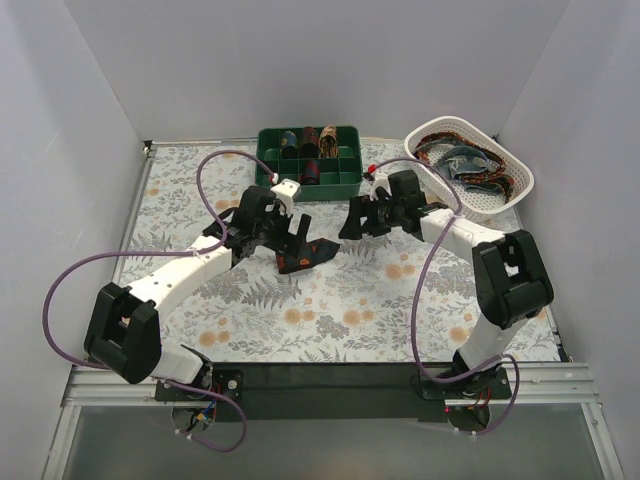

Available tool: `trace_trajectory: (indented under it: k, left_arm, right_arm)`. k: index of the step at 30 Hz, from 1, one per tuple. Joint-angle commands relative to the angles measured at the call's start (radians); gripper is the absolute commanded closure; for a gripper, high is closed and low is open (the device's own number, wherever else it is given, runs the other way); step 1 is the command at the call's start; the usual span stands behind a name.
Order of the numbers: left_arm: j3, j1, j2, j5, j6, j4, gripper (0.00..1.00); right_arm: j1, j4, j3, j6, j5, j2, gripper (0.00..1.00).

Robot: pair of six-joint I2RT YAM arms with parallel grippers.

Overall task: Roll the ties
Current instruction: Roll the tie

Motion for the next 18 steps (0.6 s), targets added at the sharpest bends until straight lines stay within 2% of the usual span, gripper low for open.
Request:
trace_trajectory:
  k: [1,3,5,8,15,18]
  left_arm:
    - [0.053,-0.007,-0.059,0.0,0.116,-0.055,0.02]
    - [0.077,-0.008,-0.05,0.062,0.146,-0.073,0.02]
    - [0.09,-0.022,-0.021,0.073,0.205,-0.093,0.02]
    - [0.123,-0.079,0.064,0.016,0.32,-0.159,0.02]
    - [0.192,-0.143,0.173,-0.071,0.414,-0.176,0.02]
    - [0.212,-0.151,0.213,-0.125,0.452,-0.178,0.02]
  right_arm:
    - [-0.018,-0.089,-0.042,-0.115,0.03,-0.117,0.24]
    - [-0.018,-0.109,-0.067,-0.138,0.044,-0.146,0.18]
    - [-0.019,-0.132,-0.082,-0.155,0.063,-0.178,0.17]
    - [-0.019,-0.14,-0.117,-0.161,0.072,-0.211,0.16]
    - [-0.021,-0.138,-0.133,-0.179,0.084,-0.221,0.11]
    - [-0.021,-0.129,-0.088,-0.16,0.072,-0.174,0.16]
